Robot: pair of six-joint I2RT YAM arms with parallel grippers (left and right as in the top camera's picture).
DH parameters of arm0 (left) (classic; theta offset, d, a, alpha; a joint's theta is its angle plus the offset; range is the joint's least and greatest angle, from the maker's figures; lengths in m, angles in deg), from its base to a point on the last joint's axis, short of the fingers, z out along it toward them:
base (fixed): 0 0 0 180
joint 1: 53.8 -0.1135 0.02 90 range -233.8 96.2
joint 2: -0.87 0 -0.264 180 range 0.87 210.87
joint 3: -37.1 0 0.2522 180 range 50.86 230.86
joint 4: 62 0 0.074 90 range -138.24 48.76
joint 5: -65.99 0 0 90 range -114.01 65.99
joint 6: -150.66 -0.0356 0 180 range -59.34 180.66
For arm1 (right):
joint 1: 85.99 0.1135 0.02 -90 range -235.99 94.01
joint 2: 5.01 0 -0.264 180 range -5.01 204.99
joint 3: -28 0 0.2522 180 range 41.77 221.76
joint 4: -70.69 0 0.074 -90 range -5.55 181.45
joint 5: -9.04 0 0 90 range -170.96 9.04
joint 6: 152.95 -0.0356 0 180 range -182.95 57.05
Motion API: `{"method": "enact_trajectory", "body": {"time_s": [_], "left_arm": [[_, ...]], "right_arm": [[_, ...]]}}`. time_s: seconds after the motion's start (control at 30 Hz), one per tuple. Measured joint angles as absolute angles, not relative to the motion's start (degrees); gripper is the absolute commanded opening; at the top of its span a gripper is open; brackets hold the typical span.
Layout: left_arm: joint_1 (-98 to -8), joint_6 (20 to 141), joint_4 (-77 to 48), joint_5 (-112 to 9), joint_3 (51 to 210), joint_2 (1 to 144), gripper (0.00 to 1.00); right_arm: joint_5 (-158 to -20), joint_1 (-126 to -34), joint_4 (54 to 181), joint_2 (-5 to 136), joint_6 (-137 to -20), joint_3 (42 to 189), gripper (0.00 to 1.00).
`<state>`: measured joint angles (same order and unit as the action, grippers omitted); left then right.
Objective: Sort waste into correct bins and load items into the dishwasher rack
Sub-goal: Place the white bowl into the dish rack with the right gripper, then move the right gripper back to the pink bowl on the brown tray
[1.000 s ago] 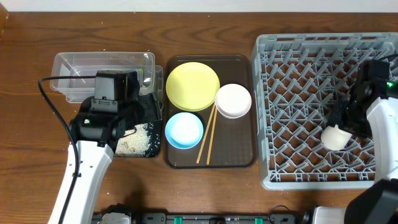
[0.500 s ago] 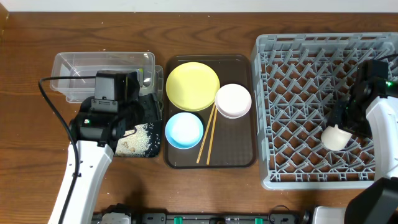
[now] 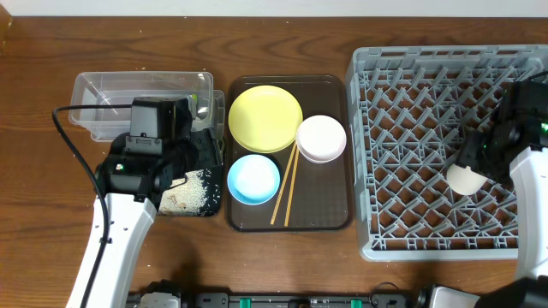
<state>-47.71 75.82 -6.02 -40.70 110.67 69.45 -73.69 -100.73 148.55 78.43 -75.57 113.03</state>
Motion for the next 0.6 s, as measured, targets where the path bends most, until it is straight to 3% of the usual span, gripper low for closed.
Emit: {"method": "enact_trajectory", "body": {"time_s": [0.1,0.17,0.2,0.27,0.3,0.6], "left_arm": [[-47.7,75.8,-6.0,-40.5,110.7,69.5,0.64],[-47.7,75.8,-6.0,-40.5,110.7,69.5,0.64],[-47.7,75.8,-6.0,-40.5,110.7,69.5,0.64],[-47.7,75.8,-6.0,-40.5,110.7,69.5,0.64],[-47.7,75.8,-6.0,-40.5,110.7,69.5,0.64],[-47.7,75.8,-4.7,-40.3,110.7,69.5,0.65]], "right_arm": [[-73.7,-100.7,147.2,80.3,-75.6,112.8,0.01],[-73.7,-100.8,146.8,81.6,-75.6,112.5,0.13],[-73.7,-100.8,146.7,82.1,-75.6,112.5,0.31],[-73.7,-100.8,146.8,83.0,-75.6,112.4,0.84],[-73.8,-100.8,147.0,83.1,-75.7,112.3,0.88],[-75.3,-100.7,148.0,82.2,-75.0,112.5,0.76]]}}
